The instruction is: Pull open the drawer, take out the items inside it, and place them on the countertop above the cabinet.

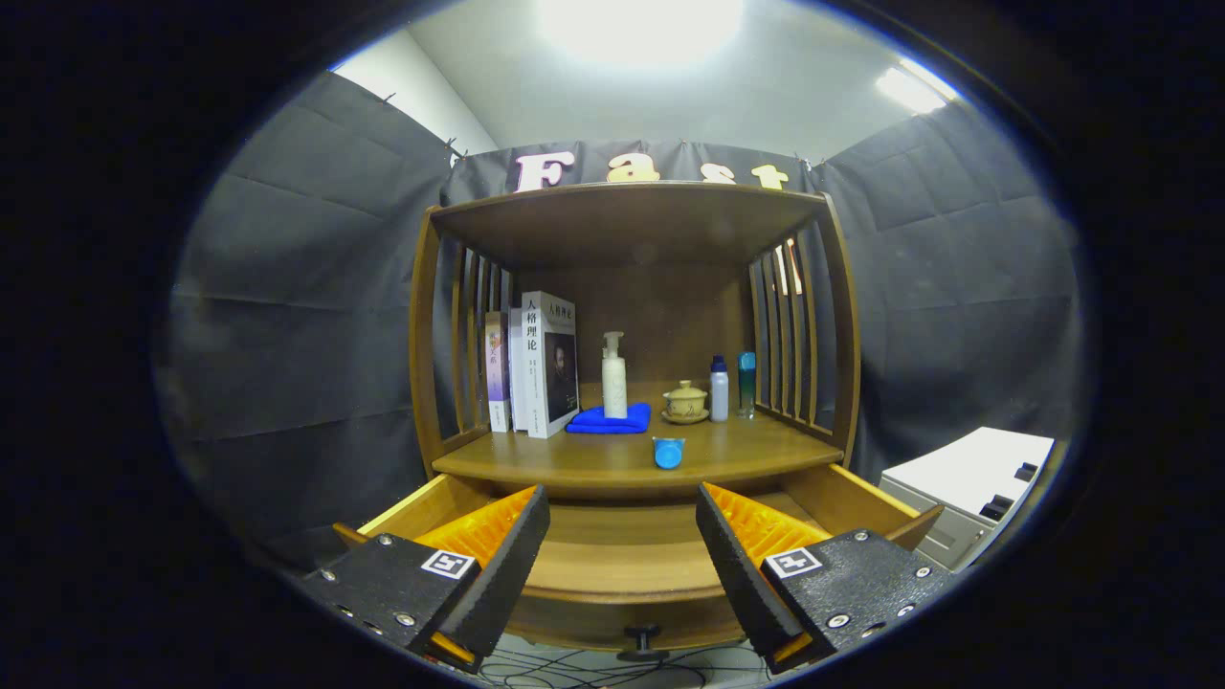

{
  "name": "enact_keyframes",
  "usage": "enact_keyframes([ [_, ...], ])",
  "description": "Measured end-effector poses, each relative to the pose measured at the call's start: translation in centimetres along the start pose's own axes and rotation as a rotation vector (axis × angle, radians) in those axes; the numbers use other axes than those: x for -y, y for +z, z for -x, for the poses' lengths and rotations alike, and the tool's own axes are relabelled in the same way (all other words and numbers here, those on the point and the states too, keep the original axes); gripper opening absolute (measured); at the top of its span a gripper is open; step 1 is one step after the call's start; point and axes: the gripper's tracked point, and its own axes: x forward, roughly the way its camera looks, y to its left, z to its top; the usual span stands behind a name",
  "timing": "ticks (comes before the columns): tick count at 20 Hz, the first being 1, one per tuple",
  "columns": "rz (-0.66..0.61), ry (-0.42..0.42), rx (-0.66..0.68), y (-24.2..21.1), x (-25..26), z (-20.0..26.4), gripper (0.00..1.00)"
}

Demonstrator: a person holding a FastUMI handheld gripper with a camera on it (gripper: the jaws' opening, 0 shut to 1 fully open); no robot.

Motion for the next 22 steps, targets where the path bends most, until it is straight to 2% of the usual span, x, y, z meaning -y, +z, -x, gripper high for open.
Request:
enact_keyframes([
  [8,-0.043,-0.027,-0.063,-5.9,1.0,3.1,0.95],
  [12,-0.055,-0.054,-0.118,-9.1,2.6,3.4,0.95],
  [15,-0.045,-0.044,-0.161,-11.2,2.8,3.0,0.94],
  [22,-0.021,-0.018,-0.174,-11.6,2.0,1.4,0.94],
])
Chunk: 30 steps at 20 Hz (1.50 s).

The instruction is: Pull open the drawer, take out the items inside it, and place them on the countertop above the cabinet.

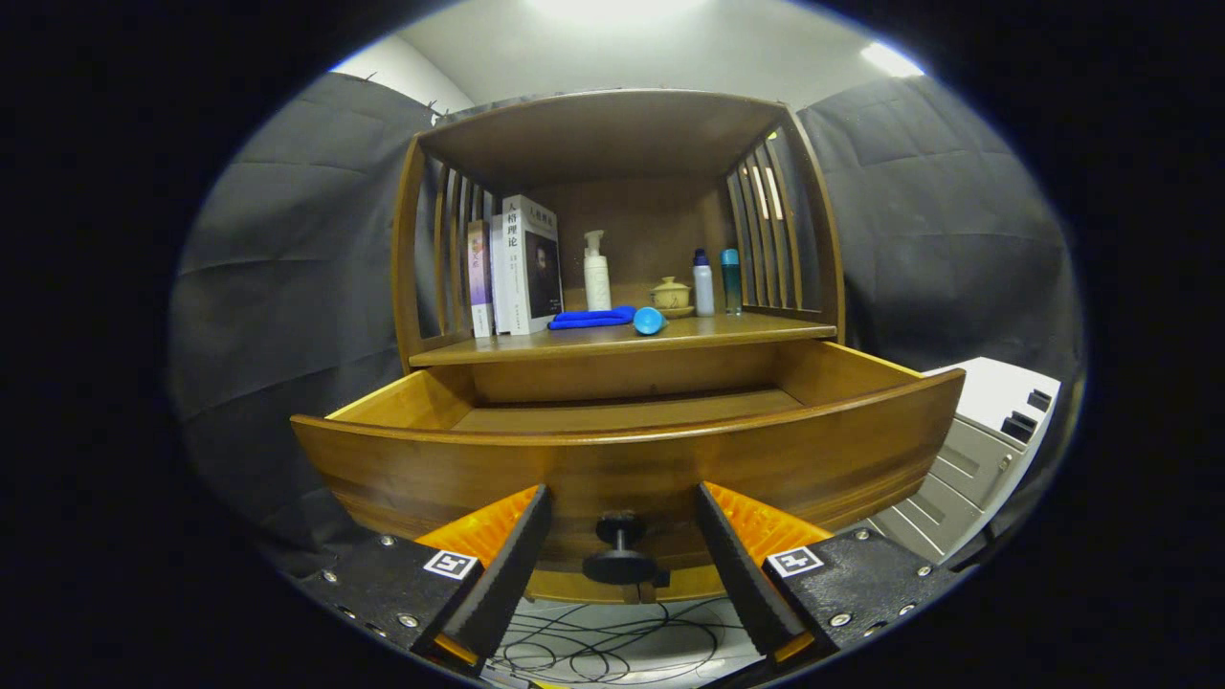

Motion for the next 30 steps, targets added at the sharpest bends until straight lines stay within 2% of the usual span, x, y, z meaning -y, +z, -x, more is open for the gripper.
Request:
enact_keyframes([
  [8,0.001,0.002,-0.009,0.5,-0.2,-2.6,0.95],
  [21,0.038,-0.004,0.013,2.2,-0.2,-9.9,0.95],
  [30,0.111,-0.013,0.028,2.8,0.0,-15.7,0.95],
])
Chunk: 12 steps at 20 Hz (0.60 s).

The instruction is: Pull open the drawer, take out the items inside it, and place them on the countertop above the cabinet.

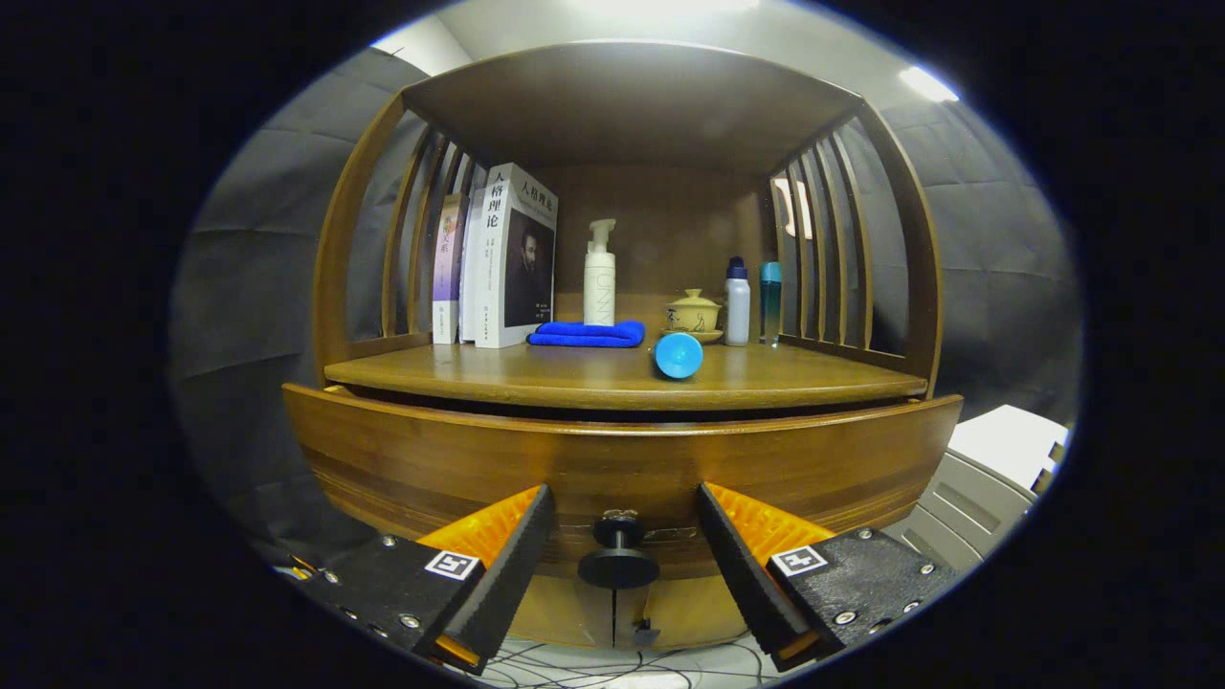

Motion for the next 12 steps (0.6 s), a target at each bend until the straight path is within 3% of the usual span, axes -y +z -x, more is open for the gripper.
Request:
enact_keyframes([
  [4,0.011,-0.003,-0.007,0.2,0.1,-2.8,0.94],
  [6,0.013,-0.007,0.004,0.3,-0.1,-2.3,0.94],
  [9,0.089,0.069,-0.018,-0.3,-1.2,-2.0,0.96],
  [12,0.116,0.062,0.022,2.1,-0.3,-0.5,0.95],
])
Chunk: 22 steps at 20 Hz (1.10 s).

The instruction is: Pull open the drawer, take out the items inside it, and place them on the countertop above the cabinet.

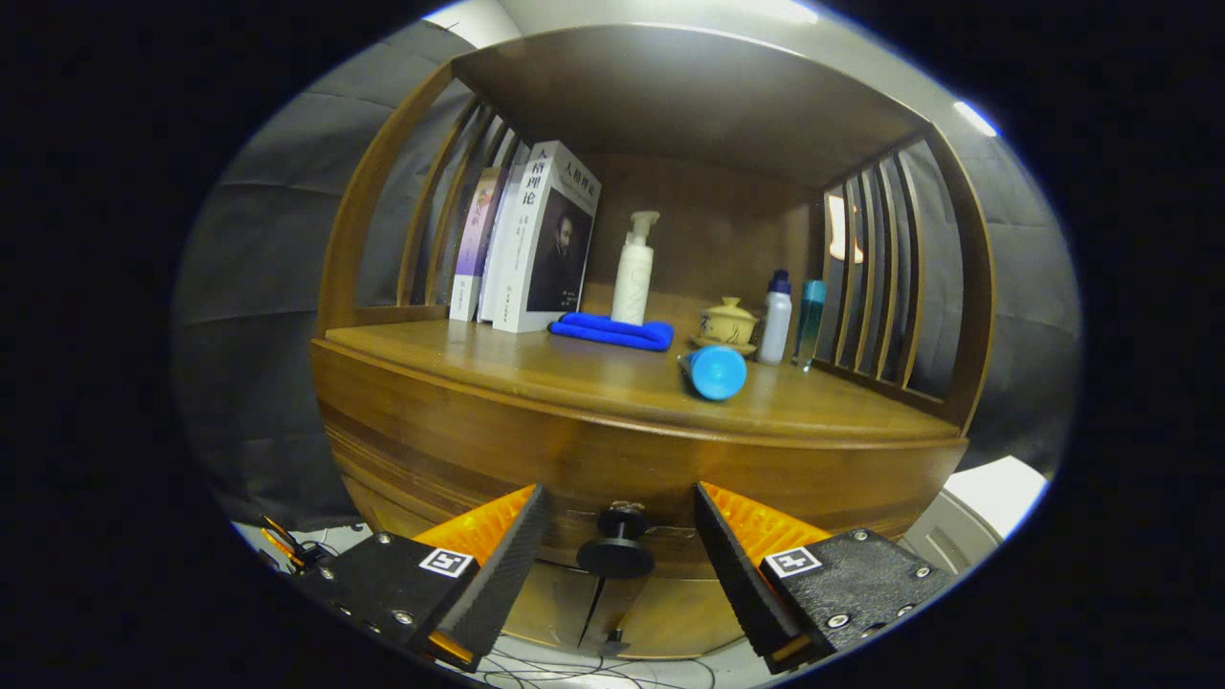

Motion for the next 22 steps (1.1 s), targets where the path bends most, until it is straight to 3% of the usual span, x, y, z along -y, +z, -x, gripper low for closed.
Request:
enact_keyframes([
  [10,-0.198,-0.105,0.135,7.1,3.6,13.7,0.94],
  [16,-0.160,-0.129,0.167,7.2,3.5,20.1,0.94],
  [22,-0.066,-0.101,0.179,3.9,0.8,22.5,0.95],
])
